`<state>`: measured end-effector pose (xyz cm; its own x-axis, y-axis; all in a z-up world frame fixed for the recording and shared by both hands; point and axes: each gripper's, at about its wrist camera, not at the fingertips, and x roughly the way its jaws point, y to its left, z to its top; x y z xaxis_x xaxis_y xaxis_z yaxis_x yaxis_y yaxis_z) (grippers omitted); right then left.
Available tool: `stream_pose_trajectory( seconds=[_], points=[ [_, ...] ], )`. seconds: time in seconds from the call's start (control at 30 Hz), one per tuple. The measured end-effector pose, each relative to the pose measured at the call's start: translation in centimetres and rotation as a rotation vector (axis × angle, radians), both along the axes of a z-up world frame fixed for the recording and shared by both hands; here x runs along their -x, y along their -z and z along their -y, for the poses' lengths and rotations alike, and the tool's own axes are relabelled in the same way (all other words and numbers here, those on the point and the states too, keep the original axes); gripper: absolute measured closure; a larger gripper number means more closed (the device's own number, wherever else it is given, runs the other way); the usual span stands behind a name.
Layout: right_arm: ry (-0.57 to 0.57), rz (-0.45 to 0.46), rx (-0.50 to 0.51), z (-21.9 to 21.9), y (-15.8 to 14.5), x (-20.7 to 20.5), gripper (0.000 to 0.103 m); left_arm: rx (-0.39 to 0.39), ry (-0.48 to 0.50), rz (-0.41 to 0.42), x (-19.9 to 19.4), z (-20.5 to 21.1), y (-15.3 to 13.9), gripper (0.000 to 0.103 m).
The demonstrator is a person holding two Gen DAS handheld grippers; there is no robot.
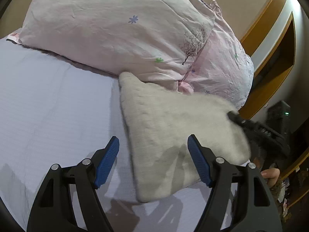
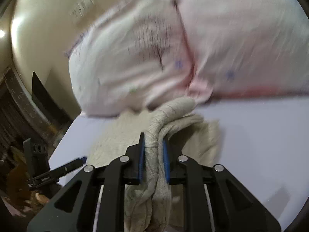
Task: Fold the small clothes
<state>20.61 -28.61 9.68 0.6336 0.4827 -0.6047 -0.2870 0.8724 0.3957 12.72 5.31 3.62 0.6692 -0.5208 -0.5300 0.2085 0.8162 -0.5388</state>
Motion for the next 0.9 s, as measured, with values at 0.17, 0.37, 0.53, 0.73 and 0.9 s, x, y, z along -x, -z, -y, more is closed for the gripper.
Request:
stream_pose_trajectory(
  seconds=[0.17, 0.37, 0.53, 0.73, 0.9],
  points=[
    [0.096, -0.213, 0.062, 2.0, 4.6, -1.6, 0.063, -0.01, 0.01, 0.021, 0.3, 0.1, -0.5, 0.03],
    [-0.052, -0.059, -0.114, 1.0, 0.3, 2.5, 0.05, -0.127, 0.134, 0.168, 2.3, 4.2, -4.3, 0.018],
    [-0.032, -0.188, 0.17, -1.6, 5.2, 0.8, 0.064, -0.24, 0.256, 0.114, 1.0, 10.6, -3.4, 0.014],
    [0.002, -0.133, 0.183, -1.7, 3.7, 2.4, 0.066, -0.366, 0.284, 0.013, 1.3, 11.2, -0.1, 0.022],
    [0.073, -0.011, 0.238, -1.7, 0.9, 8.1, 0.002, -0.348, 0.16, 0.052, 5.2, 8.1, -0.9, 0.007]
  ],
)
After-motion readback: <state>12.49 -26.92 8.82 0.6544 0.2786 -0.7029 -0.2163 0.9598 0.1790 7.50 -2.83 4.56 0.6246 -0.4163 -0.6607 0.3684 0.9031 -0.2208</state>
